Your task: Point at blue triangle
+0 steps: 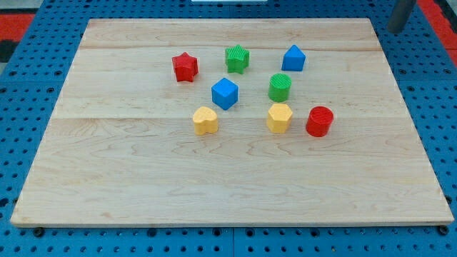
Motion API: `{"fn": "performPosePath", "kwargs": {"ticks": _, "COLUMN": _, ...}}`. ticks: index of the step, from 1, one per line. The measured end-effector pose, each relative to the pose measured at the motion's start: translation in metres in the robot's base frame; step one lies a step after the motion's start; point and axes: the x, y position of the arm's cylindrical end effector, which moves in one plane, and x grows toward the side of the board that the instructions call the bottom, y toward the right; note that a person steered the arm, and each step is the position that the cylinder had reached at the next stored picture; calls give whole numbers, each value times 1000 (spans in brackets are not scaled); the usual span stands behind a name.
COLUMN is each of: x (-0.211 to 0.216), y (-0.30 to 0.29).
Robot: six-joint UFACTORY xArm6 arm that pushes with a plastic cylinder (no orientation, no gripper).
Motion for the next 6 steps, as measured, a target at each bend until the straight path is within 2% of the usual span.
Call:
{"fn": "performPosePath", "kwargs": {"ticks": 1, "x": 57, "y": -17}}
{"fn": "performPosePath", "kwargs": {"ticks": 2, "x": 94, "y": -56}}
{"fn": "performPosePath", "kwargs": {"ticks": 5, "x": 92, "y": -225}}
{"fn": "performPosePath", "kwargs": {"ticks": 6, "x": 84, "y": -260}}
